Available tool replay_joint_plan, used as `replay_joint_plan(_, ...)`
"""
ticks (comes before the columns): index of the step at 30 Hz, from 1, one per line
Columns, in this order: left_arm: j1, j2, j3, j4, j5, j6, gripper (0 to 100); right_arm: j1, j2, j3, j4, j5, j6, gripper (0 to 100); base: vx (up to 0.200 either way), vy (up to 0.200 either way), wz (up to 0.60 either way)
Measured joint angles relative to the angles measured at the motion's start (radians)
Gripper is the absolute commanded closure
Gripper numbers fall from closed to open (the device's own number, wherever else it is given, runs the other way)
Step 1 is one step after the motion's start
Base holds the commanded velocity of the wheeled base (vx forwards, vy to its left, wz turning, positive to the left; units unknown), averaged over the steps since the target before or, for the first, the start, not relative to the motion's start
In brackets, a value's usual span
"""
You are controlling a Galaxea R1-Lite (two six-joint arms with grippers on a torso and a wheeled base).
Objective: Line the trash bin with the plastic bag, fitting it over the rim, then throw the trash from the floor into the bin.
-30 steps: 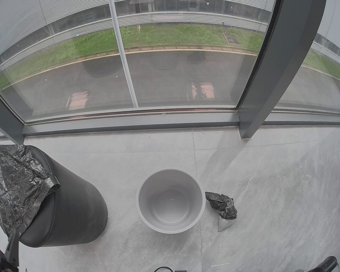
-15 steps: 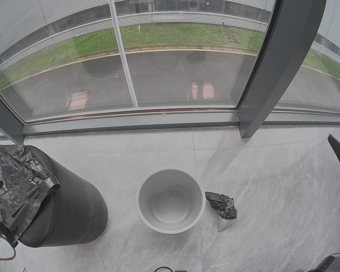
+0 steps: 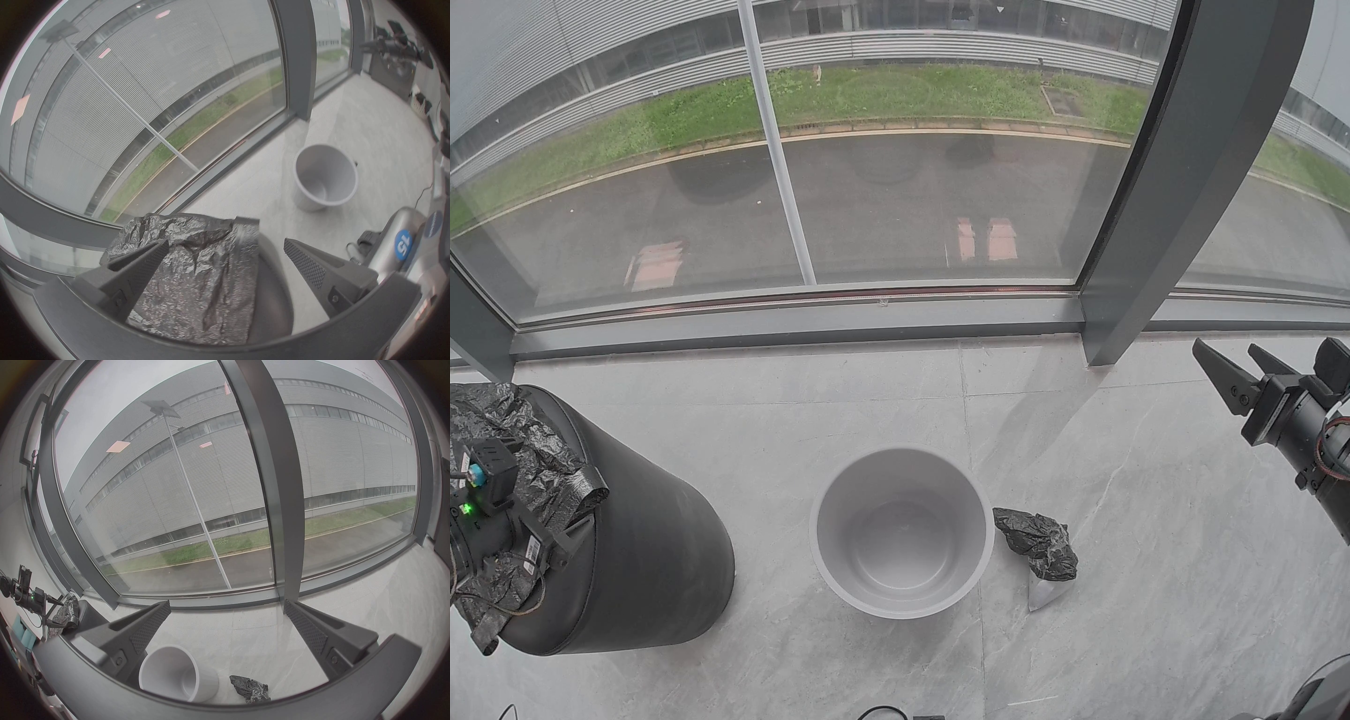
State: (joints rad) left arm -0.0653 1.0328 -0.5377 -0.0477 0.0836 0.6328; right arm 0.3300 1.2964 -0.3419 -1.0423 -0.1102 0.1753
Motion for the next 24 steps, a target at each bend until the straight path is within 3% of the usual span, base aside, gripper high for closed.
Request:
replay_joint_plan(11,0.004,0.119,0.003,-0.131,0.077,0.03,0,0.024,0.045,0.006,-0.011,-0.011,0.003,0,0.0,0.0,0.0)
replay_joint_plan(24,0.037,0.2,0.0,-0.153,0.086,0.036,0,0.029,0.053,0.01,-0.013,-0.01,0.006,0,0.0,0.0,0.0)
